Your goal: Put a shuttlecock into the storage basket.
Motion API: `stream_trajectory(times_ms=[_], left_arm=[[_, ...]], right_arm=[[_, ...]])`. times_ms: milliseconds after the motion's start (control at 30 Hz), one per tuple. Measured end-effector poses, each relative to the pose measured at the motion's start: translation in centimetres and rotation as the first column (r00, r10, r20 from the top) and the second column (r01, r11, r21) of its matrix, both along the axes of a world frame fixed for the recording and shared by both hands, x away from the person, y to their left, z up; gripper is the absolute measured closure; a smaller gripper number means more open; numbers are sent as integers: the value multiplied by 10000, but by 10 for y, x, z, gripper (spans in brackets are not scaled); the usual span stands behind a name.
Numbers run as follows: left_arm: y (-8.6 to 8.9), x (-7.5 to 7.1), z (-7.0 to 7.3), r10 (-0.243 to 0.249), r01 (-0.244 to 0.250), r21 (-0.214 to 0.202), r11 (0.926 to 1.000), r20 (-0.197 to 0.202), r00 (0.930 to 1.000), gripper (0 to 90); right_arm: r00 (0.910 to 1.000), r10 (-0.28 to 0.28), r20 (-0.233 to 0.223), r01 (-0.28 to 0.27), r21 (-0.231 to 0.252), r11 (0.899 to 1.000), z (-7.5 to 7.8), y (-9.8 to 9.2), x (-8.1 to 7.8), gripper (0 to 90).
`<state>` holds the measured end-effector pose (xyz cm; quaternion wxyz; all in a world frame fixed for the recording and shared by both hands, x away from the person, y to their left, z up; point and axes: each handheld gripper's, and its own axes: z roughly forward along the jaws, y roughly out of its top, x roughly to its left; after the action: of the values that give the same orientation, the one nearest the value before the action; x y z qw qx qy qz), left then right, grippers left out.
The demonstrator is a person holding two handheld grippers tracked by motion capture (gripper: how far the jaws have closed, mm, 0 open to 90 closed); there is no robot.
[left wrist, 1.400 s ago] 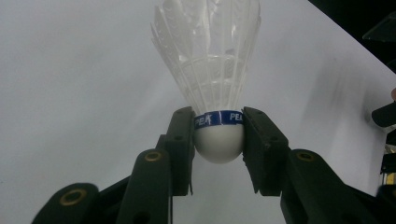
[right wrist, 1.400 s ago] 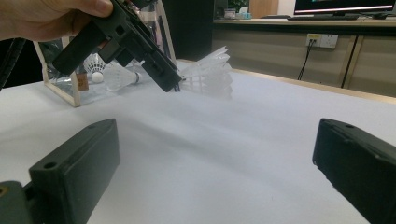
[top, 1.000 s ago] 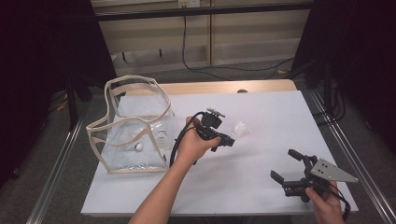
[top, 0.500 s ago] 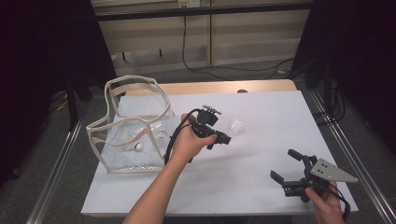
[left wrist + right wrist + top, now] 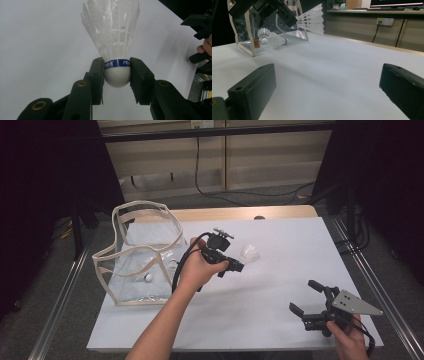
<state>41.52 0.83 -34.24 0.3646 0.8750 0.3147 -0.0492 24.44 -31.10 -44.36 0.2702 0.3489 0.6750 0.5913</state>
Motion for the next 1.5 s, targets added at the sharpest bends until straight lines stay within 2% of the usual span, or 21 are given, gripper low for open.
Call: stream_trajectory(times_ms=[133,700,1367,1500], left_arm=[[3,0,4,-62,61,149,9999,34,10000,650],[11,0,20,233,-233,36,9997,-52,9997,650],[18,1,34,345,-344,91,9994,-146,9993,651],[20,1,38,387,-386,179,9991,-56,9992,651]], right_arm=[[10000,-21,-44,21,35,10000,0,0,0,4],[10000,6,-1,-6,13,10000,0,0,0,4],[10000,-13,4,13,35,10000,0,0,0,4],[10000,-7,-28,7,54,10000,1,0,-1,4]])
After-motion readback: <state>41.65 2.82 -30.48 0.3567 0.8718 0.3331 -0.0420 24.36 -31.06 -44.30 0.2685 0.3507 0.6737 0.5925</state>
